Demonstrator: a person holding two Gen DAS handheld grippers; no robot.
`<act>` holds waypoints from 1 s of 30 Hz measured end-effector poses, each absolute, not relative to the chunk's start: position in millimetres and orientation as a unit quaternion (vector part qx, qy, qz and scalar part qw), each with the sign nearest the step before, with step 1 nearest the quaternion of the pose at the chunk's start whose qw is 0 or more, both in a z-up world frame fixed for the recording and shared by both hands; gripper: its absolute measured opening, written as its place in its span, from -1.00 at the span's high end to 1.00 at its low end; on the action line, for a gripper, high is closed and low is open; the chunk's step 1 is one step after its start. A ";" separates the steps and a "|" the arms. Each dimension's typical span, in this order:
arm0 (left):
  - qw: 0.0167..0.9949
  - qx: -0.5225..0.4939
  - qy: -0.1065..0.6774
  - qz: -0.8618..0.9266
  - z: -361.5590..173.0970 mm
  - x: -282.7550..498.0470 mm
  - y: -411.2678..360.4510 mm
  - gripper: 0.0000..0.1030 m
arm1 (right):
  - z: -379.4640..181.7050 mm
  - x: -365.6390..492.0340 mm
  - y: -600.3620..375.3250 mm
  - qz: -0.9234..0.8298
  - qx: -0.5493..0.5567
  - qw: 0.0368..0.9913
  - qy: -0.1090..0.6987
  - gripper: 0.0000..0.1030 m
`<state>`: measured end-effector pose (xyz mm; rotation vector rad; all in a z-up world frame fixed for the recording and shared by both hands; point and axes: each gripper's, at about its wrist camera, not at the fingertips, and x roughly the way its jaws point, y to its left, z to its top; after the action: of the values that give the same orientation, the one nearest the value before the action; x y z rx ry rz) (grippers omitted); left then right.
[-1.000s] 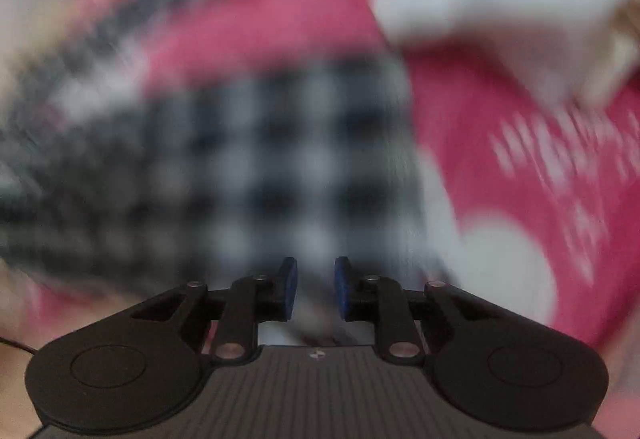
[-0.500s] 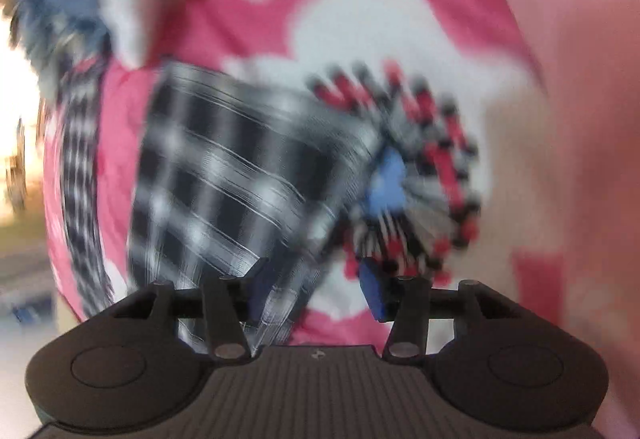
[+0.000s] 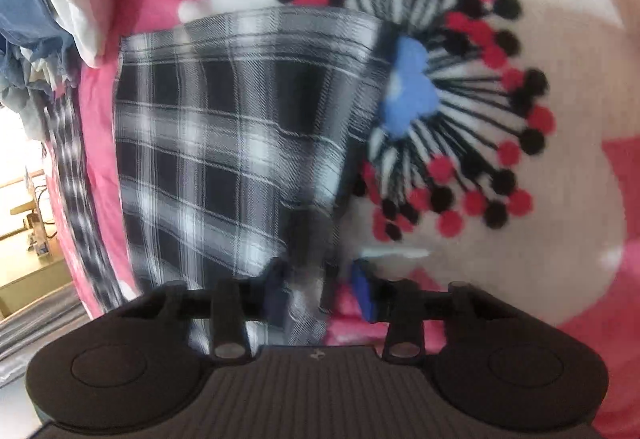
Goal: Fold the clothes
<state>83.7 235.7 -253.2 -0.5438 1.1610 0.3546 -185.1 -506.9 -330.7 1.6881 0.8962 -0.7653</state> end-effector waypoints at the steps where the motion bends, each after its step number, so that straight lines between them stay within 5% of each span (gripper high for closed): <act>1: 0.788 -0.269 0.528 0.170 -253.7 82.2 245.5 -0.38 | -328.8 -182.7 -506.1 -0.324 0.698 0.519 0.373 0.73; 6: 0.788 -0.349 0.471 0.188 -256.8 77.9 270.5 -0.32 | -322.0 -181.8 -496.4 -0.352 0.705 0.513 0.341 0.86; 11: 0.789 -0.389 0.438 0.183 -264.7 94.6 287.9 -0.20 | -339.5 -193.8 -493.5 -0.359 0.761 0.460 0.285 0.69; 14: 0.787 -0.392 0.441 0.179 -267.3 102.7 286.9 0.27 | -332.1 -184.3 -491.3 -0.368 0.731 0.490 0.300 0.81; 16: 0.784 -0.393 0.448 0.175 -271.6 111.9 287.5 0.82 | -319.4 -173.9 -489.4 -0.376 0.700 0.519 0.315 0.94; 30: 0.809 -0.431 0.379 0.126 -220.5 146.3 275.6 0.91 | -209.7 -118.3 -501.2 -0.362 0.640 0.638 0.227 0.96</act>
<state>146.3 275.6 -220.5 -0.9203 0.8099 0.2701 -118.3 -501.2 -209.7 1.4609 0.5190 -0.8273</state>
